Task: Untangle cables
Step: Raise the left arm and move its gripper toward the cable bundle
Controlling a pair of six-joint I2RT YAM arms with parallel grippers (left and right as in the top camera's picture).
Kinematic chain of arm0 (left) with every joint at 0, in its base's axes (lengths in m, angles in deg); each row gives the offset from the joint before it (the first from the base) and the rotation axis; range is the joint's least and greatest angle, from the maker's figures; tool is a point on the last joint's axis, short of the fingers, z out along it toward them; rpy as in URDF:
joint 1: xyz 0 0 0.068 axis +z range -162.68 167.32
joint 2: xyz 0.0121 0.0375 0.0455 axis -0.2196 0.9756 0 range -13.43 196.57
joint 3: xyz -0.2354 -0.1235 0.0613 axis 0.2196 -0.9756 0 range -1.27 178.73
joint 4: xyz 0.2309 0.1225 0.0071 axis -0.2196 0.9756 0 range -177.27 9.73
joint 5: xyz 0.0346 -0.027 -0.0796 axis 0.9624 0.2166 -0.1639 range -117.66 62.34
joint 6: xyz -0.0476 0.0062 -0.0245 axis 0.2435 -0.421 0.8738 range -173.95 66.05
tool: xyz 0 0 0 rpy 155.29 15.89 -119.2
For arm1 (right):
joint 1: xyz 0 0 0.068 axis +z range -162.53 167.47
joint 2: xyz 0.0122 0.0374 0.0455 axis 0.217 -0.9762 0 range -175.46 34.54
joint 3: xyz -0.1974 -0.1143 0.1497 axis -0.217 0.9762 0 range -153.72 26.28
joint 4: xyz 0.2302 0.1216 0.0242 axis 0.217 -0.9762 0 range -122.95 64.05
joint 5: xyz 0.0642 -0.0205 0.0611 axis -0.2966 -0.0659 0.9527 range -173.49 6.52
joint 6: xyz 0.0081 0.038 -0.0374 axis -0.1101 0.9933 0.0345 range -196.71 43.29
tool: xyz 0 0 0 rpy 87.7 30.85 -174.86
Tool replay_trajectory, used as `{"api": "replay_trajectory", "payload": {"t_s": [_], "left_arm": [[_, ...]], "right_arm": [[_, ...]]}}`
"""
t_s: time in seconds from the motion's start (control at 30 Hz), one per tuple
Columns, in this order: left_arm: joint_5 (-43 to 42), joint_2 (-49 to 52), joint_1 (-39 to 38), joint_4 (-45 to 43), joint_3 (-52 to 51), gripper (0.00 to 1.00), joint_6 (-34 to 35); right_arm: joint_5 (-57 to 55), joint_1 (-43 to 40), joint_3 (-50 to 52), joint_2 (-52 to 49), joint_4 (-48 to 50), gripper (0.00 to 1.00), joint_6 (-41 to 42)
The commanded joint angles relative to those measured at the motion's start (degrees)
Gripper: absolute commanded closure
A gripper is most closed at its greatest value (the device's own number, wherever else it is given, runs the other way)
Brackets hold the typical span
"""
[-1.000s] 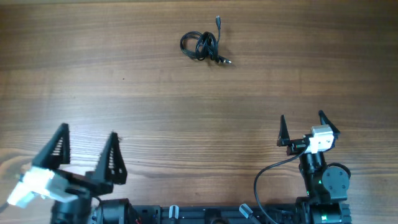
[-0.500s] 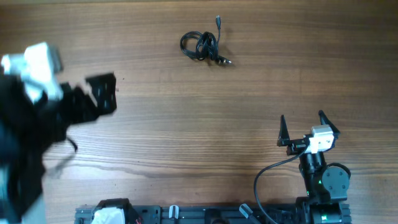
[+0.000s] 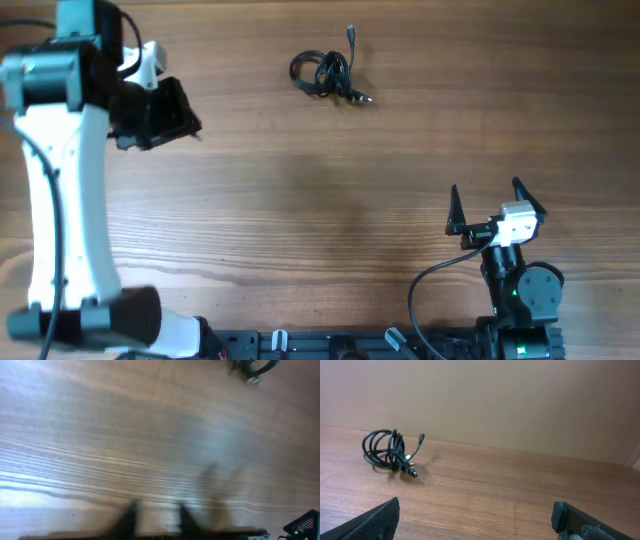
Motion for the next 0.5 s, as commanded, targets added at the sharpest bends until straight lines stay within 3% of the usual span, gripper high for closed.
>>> {"api": "replay_trajectory", "payload": {"t_s": [0.0,0.33,0.47], "left_arm": [[-1.22,2.95,-0.39,-0.33,-1.68,0.96,-0.94],[-1.77,3.19,-1.64,-9.75,-11.37,0.96,-0.74],[-3.65,3.23,-3.41,-17.55,-16.83,0.96,3.02]], "right_arm": [[0.52,-0.22,0.04,0.46,0.13,0.00,-0.74],[0.52,-0.22,0.04,0.46,0.13,0.00,-0.72],[0.52,-0.22,0.04,0.46,0.13,0.00,-0.70]]}}
